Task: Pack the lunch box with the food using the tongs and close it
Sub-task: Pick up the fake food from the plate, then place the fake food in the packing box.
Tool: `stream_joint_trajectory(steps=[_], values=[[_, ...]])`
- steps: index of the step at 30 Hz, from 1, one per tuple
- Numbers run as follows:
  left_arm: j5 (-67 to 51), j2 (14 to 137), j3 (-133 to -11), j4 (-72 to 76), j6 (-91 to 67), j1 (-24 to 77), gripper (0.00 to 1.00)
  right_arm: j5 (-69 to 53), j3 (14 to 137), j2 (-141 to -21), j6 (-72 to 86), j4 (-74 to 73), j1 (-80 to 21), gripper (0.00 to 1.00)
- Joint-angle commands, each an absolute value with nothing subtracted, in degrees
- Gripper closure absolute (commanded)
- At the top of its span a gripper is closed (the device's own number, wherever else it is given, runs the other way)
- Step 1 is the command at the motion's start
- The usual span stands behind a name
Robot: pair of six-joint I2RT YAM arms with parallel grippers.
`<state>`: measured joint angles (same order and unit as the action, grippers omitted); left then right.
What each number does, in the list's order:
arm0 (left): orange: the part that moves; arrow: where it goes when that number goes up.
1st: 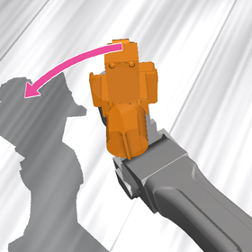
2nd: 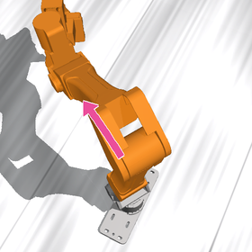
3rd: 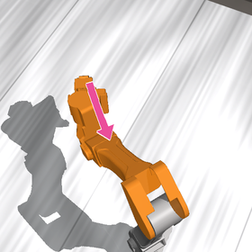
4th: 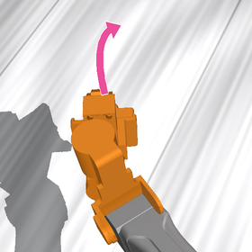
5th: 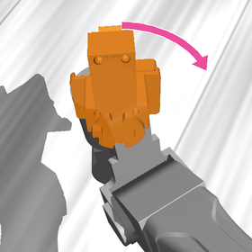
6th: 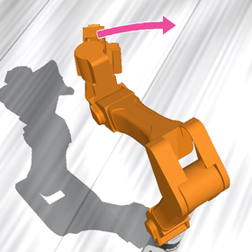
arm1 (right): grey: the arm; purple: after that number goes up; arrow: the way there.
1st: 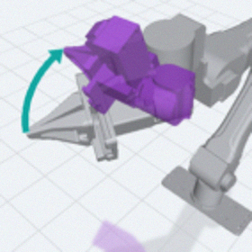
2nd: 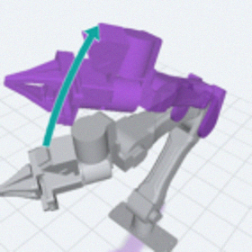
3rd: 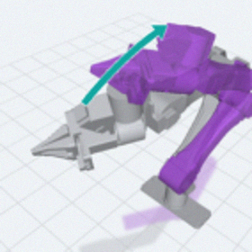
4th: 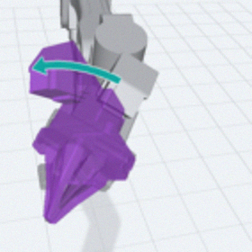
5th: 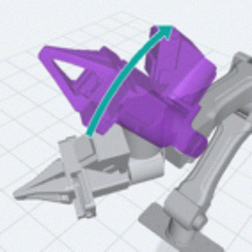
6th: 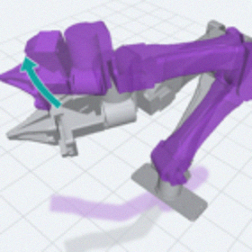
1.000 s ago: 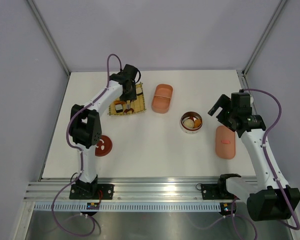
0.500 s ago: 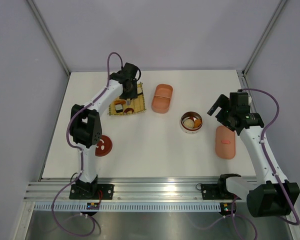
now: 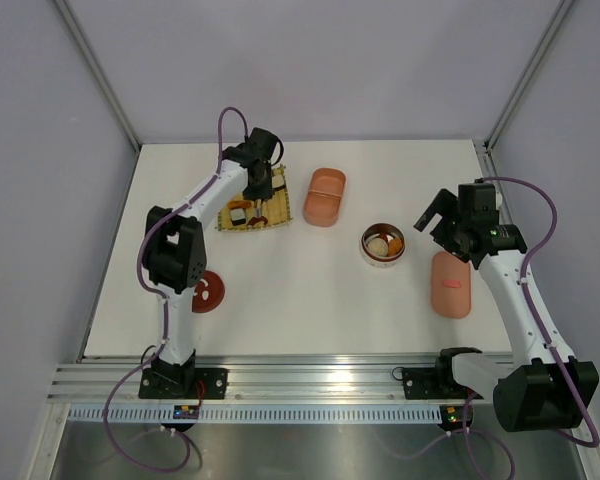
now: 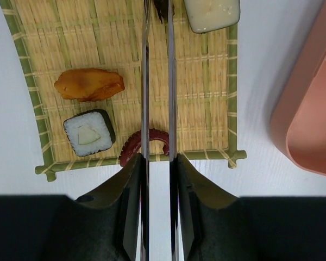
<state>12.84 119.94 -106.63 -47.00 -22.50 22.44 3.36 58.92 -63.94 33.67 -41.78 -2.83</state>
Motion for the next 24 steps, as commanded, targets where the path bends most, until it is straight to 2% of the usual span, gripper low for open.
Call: stream_joint_trajectory(steps=[1, 9, 18, 24], values=[[14.06, 114.35, -105.39, -45.97, -23.03, 22.06, 0.82, 2.72, 61.08, -63.02, 32.96, -40.61, -2.64, 0.0], [18.01, 104.86, -102.83, -47.28, -23.2, 22.15, 0.97, 2.55, 61.08, -62.23, 33.05, -41.04, -2.55, 0.01], [15.56, 100.73, -103.36, -47.9, -22.59, 23.2, 0.99, 2.46, 60.21, -60.65, 33.4, -41.22, -2.64, 0.01], [13.54, 103.7, -107.66, -49.91, -21.71, 29.35, 0.99, 2.55, 59.94, -60.03, 33.4, -41.4, -2.55, 0.01]])
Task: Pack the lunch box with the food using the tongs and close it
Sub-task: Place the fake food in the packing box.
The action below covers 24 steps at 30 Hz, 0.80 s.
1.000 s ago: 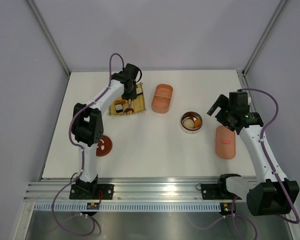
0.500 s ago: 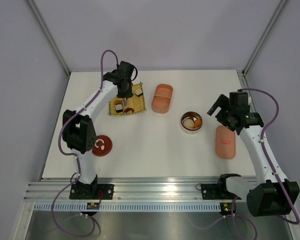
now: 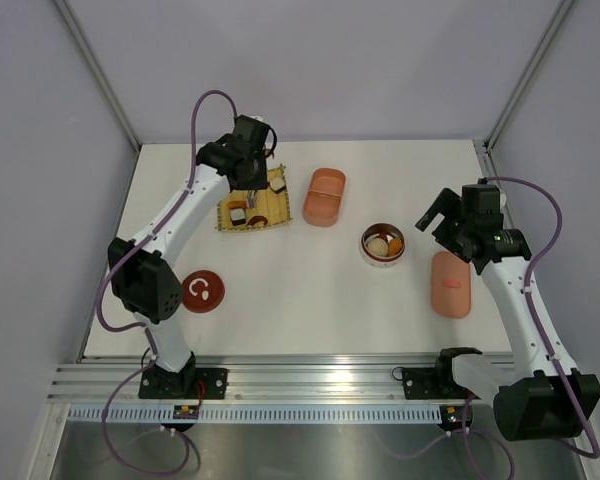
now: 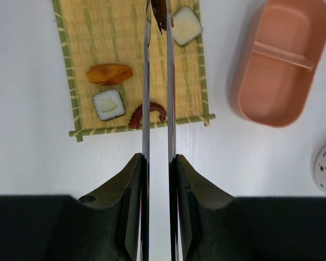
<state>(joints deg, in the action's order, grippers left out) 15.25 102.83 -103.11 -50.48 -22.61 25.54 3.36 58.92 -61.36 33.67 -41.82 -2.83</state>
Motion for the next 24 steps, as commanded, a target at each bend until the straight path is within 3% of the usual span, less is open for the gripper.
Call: stream_joint_trajectory(steps=[1, 13, 24], values=[[13.54, 105.45, -108.45, -50.18, -21.62, 30.31, 0.99, 2.55, 59.94, -59.94, 33.4, -41.31, -2.55, 0.01], [11.96, 117.68, -121.11, -52.82, -21.8, 37.62, 0.99, 3.96, 59.41, -58.45, 32.87, -42.45, -2.55, 0.0], [10.11, 122.6, -121.81, -48.34, -21.97, 37.71, 0.92, 5.01, 58.8, -57.57, 32.26, -42.72, -2.55, 0.01]])
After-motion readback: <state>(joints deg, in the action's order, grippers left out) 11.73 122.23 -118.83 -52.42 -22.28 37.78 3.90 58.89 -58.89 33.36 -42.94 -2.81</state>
